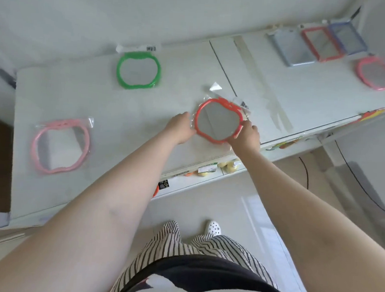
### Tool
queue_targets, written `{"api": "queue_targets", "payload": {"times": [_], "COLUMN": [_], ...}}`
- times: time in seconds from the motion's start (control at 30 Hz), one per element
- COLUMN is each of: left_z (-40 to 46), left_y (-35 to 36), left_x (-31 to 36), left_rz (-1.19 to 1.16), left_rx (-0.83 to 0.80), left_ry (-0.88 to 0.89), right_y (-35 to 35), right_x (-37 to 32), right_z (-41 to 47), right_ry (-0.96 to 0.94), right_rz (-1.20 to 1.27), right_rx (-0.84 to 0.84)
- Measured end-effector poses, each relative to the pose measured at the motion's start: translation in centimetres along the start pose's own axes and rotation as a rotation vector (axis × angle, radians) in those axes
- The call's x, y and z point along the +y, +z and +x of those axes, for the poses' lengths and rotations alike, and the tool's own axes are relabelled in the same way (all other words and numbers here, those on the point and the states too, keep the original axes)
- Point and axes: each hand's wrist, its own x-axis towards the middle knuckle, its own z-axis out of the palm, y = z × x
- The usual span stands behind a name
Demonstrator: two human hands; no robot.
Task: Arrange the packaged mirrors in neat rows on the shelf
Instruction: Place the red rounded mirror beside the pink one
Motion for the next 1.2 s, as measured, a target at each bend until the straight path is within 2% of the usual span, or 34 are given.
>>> {"api": "queue_targets", "payload": {"times": [0.07,0.2,0.3,0.47,0.57,0.77,0.93,1.03,1.2], "left_z": [0.2,1.0,1.8,2.0,2.0,0.4,-2.3,-4.7,-9.0], "left_y": [0.8,2.0,2.5,3.1,3.5,5.2,10.3,14.7,22.8], "left_x": [0.4,0.4,0.7,3.0,5.5,11.3,16.5,20.6,28.4], "left_rz": [-0.063,-0.203,-0.226,-0.417,-0.599,-0.954,-0.832,-0.889,-0.814], "left_rx": [-0.005,0.086,0.174,0.117,0.103,0.018,0.012,-0.012,-0.047], "left_ry": [0.007,-0.05,-0.101,-0.152,-0.172,-0.144,-0.085,-0.085,-0.089], "right_y": [0.5,1.1,1.3,-0.2,-2.7,-7.7,-11.2,-13.3,-18.6], "right_x": [0.2,-0.1,0.3,2.1,2.9,7.1,14.3,20.4,30.6], "right_z": [-0.2,0.1,0.6,1.0,0.9,-0.2,-2.4,-3.5,-4.9], "right_ry": [0.126,0.285,0.371,0.429,0.415,0.408,0.379,0.377,0.353], "right_rz": [0.133,0.412,0.509,0.66,0.772,0.966,1.012,1.035,0.977], "right_rx": [0.002,-0.035,-0.005,0.032,0.078,0.069,0.101,0.113,0.164]}}
